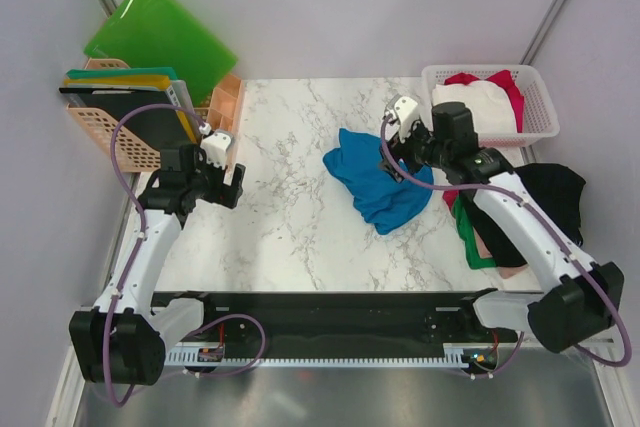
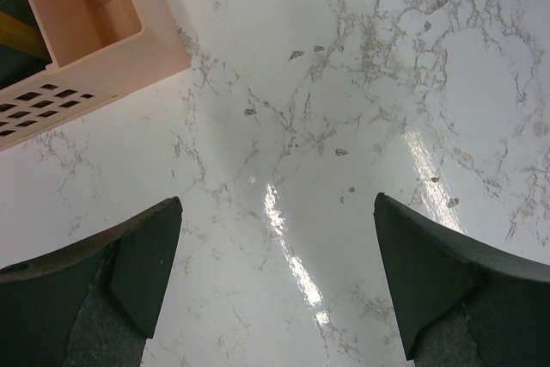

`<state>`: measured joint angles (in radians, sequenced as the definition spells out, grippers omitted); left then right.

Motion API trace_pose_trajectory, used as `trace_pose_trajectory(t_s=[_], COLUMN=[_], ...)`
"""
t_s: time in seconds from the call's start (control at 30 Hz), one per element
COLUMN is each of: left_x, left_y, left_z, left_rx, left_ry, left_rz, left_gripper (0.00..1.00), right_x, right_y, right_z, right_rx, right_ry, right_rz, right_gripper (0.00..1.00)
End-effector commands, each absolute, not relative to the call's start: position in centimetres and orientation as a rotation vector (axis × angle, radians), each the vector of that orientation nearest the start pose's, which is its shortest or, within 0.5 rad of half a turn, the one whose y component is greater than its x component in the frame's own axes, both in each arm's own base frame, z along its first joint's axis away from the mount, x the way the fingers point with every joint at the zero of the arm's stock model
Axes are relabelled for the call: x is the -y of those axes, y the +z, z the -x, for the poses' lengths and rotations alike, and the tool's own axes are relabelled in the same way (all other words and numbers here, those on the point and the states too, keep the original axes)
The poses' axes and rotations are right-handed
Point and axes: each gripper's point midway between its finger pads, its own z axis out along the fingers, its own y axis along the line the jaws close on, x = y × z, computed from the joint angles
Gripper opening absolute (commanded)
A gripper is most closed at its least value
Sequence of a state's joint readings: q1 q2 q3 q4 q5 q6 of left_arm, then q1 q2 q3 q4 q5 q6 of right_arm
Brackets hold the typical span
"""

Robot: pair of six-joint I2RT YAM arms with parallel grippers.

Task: Fold and stack the t-shirts

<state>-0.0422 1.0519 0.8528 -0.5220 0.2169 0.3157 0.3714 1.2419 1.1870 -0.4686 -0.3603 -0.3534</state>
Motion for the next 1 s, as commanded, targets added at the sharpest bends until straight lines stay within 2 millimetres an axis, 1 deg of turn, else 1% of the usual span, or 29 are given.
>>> trace_pose_trajectory(t_s=[0.0, 0.03, 0.07, 0.1, 0.13, 0.17, 0.23, 0.27, 0.3, 0.33, 0.37, 0.4, 0.47, 0.53, 0.63, 0.7, 0.77, 0.9, 0.97], left_x=[4.3, 4.3, 4.3, 4.3, 4.2, 4.1, 4.1, 4.1, 4.1, 4.2, 4.2, 4.3, 4.4, 4.4, 4.3, 4.3, 4.3, 4.3, 4.3], left_y=[16.3, 16.3, 16.4, 16.5, 16.6, 16.7, 16.6, 16.5, 16.4, 16.5, 16.2, 16.3, 16.5, 16.6, 16.6, 16.6, 16.6, 16.6, 16.5], left_z=[-30.4, -30.3, -30.3, -30.3, -30.2, -30.2, -30.1, -30.1, -30.1, -30.2, -30.3, -30.4, -30.6, -30.8, -31.0, -31.0, -31.0, -31.0, -31.0], left_rx=[-2.184, -2.183, -2.183, -2.177, -2.175, -2.172, -2.172, -2.178, -2.18, -2.178, -2.186, -2.186, -2.185, -2.186, -2.19, -2.191, -2.191, -2.194, -2.196], left_ry=[-0.119, -0.12, -0.12, -0.117, -0.108, -0.103, -0.1, -0.102, -0.106, -0.109, -0.116, -0.119, -0.125, -0.124, -0.122, -0.123, -0.124, -0.122, -0.119], left_rz=[-0.548, -0.546, -0.546, -0.549, -0.548, -0.548, -0.55, -0.549, -0.551, -0.552, -0.553, -0.55, -0.551, -0.548, -0.545, -0.545, -0.542, -0.539, -0.542], left_gripper=[1.0, 1.0, 1.0, 1.0, 1.0, 1.0, 1.0, 1.0, 1.0, 1.0, 1.0, 1.0, 1.0, 1.0, 1.0, 1.0, 1.0, 1.0, 1.0], right_x=[-19.3, -19.7, -20.2, -20.4, -20.6, -20.6, -20.5, -20.2, -20.0, -19.6, -19.1, -18.8, -18.2, -18.2, -17.7, -17.4, -17.3, -17.8, -18.4], right_y=[22.0, 21.3, 20.1, 19.8, 19.4, 19.2, 18.6, 18.0, 17.6, 16.7, 15.9, 15.3, 14.1, 13.6, 12.3, 11.3, 10.4, 9.7, 8.7], right_z=[-33.8, -33.8, -33.4, -33.0, -32.6, -31.7, -30.5, -29.8, -29.2, -28.2, -27.6, -27.0, -25.7, -24.8, -23.6, -23.2, -22.9, -23.7, -23.9], right_rx=[-1.938, -1.956, -1.98, -1.99, -2.006, -2.01, -2.027, -2.048, -2.063, -2.112, -2.129, -2.152, -2.19, -2.205, -2.258, -2.289, -2.309, -2.313, -2.338], right_ry=[0.472, 0.501, 0.554, 0.578, 0.604, 0.633, 0.655, 0.659, 0.658, 0.663, 0.652, 0.65, 0.655, 0.683, 0.699, 0.699, 0.701, 0.719, 0.735], right_rz=[0.902, 0.904, 0.918, 0.921, 0.915, 0.922, 0.939, 0.951, 0.972, 0.991, 1.027, 1.041, 1.063, 1.084, 1.122, 1.144, 1.159, 1.153, 1.167], right_gripper=[0.75, 0.71, 0.67, 0.59, 0.54, 0.45, 0.41, 0.41, 0.47, 0.53, 0.57, 0.64, 0.69, 0.69, 0.67, 0.63, 0.63, 0.62, 0.62])
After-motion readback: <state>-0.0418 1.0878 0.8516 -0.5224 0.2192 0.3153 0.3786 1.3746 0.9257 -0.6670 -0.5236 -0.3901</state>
